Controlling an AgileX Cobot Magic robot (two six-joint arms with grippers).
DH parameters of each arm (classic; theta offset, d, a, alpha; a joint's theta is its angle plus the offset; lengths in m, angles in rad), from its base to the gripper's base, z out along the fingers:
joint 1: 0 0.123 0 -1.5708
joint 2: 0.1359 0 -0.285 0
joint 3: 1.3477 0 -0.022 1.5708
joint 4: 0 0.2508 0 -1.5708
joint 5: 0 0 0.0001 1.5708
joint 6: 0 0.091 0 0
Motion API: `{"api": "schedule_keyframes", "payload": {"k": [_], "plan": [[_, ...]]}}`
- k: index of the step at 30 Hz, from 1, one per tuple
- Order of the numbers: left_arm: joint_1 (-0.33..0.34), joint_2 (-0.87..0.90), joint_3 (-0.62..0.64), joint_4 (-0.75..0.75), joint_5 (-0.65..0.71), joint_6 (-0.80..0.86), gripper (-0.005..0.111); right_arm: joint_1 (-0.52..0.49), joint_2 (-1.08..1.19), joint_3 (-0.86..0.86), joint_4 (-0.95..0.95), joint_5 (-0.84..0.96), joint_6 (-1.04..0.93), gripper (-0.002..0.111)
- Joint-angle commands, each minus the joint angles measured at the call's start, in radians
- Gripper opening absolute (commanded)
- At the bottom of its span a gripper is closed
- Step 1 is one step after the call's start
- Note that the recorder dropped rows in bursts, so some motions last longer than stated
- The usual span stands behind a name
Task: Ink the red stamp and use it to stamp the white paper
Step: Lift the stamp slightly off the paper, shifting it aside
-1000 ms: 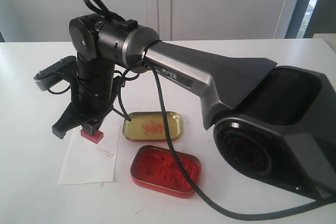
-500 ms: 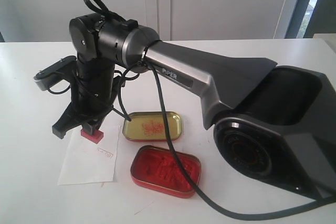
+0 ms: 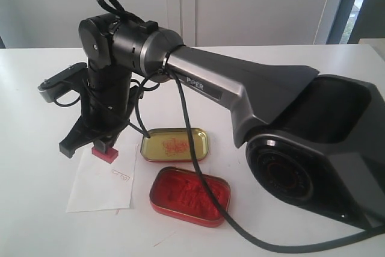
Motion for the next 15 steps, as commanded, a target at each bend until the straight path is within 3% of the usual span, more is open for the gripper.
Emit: {"api": "schedule_keyframes", "payload": {"k": [1, 15], "plan": [[0.002, -0.005, 0.008, -0.002, 0.009, -0.004, 0.0, -0.002, -0.03, -0.005, -0.006, 0.001, 0.004, 0.0], [0.002, -0.005, 0.008, -0.002, 0.009, -0.004, 0.0, -0.002, -0.036, 0.002, -0.004, 0.001, 0.017, 0.0]]}}
